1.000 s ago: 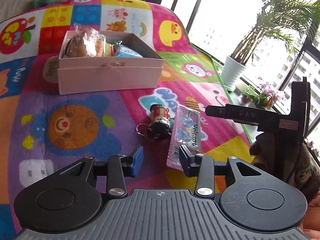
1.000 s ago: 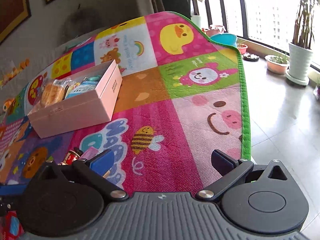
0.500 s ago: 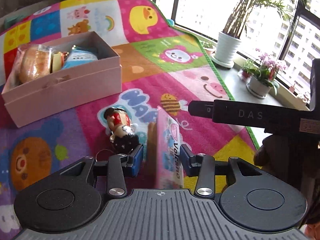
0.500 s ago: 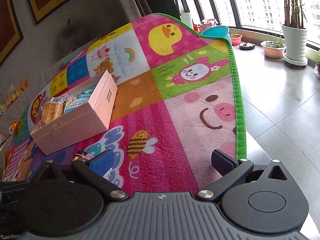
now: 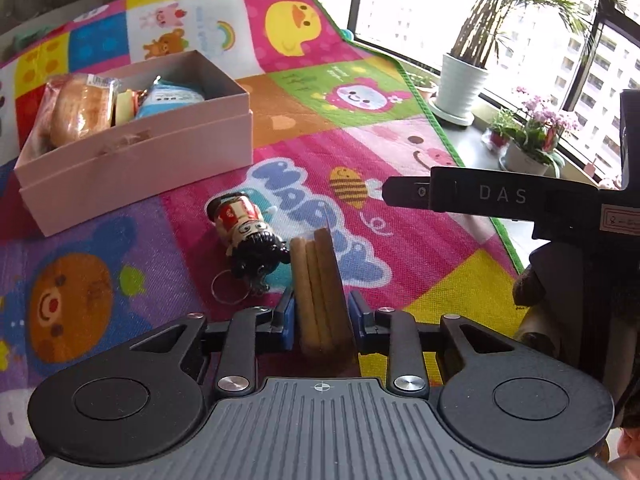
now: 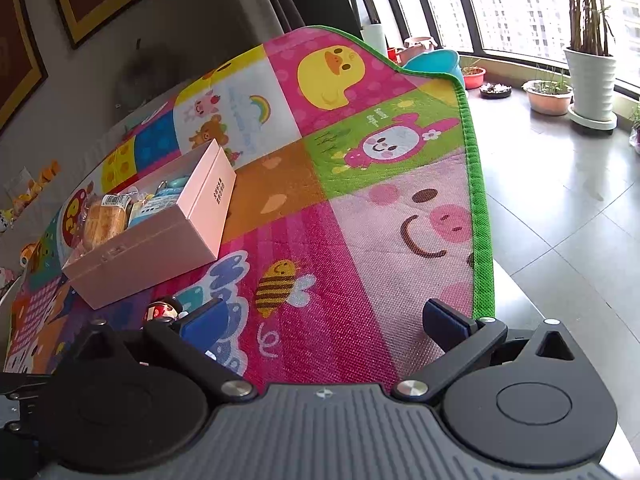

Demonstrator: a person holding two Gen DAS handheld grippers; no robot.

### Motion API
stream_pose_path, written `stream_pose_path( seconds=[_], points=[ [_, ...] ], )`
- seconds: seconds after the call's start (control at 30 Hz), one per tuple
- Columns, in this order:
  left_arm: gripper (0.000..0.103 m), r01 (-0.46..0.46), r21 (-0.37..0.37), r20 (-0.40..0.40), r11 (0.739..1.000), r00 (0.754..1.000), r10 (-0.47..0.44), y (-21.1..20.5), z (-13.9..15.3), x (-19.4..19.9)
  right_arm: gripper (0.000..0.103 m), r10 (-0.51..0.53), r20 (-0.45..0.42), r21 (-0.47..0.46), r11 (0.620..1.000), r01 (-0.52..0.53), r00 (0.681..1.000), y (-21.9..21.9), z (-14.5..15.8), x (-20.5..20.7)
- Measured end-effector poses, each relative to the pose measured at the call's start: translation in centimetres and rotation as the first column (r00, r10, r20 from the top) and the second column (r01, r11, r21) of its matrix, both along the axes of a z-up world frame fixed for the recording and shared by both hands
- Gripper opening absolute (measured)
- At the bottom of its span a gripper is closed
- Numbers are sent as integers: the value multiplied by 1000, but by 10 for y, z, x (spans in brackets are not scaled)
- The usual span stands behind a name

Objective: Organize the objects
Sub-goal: 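Grasp the pink Volcano card pack with the left tool, then grasp the red-and-black figure keychain with the right tool while the left holds the Volcano pack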

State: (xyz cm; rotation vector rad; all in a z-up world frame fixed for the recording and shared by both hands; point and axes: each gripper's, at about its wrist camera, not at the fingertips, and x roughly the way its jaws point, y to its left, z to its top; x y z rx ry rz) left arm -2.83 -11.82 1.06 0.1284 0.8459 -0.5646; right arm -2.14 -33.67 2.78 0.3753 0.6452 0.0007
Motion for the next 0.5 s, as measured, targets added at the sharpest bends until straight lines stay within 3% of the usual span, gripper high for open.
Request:
stream_pose_path(
  seconds=[0.17, 0.27, 0.37, 0.5],
  points=[
    [27, -50, -10, -12, 999, 999, 50, 38, 4, -17, 103, 23, -21, -43, 999, -24, 1000, 7, 2, 3],
    [27, -145, -36, -23, 989, 989, 145, 76, 3, -28, 103, 104, -28, -107, 989, -106, 994, 23, 7, 3],
    [27, -279, -68, -31, 958, 960, 278, 114, 2, -30, 103, 222, -23, -178, 959, -222, 975, 51, 14, -1],
    [27, -432, -96, -48, 897, 902, 429, 151, 3, -26, 103, 358, -25, -271, 896, -351, 933, 96, 19, 0]
  ],
)
